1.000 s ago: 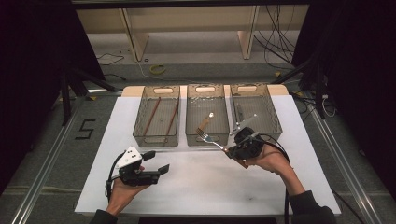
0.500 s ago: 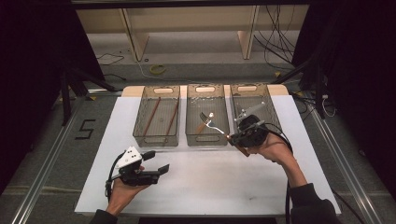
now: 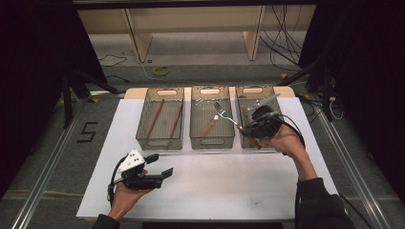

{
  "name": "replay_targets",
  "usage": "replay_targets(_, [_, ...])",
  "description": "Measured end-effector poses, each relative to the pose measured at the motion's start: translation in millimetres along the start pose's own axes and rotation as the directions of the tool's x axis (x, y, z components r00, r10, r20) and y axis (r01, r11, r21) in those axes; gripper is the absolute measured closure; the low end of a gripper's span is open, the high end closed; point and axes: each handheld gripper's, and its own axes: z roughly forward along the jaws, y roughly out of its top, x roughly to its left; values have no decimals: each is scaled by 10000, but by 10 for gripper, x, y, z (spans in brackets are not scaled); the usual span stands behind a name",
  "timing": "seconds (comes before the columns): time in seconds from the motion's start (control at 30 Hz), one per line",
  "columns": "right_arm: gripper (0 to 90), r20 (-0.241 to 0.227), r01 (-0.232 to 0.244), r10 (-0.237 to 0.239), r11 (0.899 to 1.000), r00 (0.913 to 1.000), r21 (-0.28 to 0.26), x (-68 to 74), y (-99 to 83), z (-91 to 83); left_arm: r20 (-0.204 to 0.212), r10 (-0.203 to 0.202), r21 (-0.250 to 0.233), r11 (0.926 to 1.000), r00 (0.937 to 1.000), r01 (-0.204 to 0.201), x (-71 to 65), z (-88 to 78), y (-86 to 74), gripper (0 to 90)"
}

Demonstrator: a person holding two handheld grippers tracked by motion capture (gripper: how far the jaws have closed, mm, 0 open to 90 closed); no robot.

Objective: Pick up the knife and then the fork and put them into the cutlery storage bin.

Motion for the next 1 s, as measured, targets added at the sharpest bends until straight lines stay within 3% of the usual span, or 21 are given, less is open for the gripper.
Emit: replay_targets(1.0, [777, 423, -682, 679, 9977, 9968, 60, -265, 144, 12, -11, -26, -62, 10000, 10000, 26, 1, -6, 3, 191])
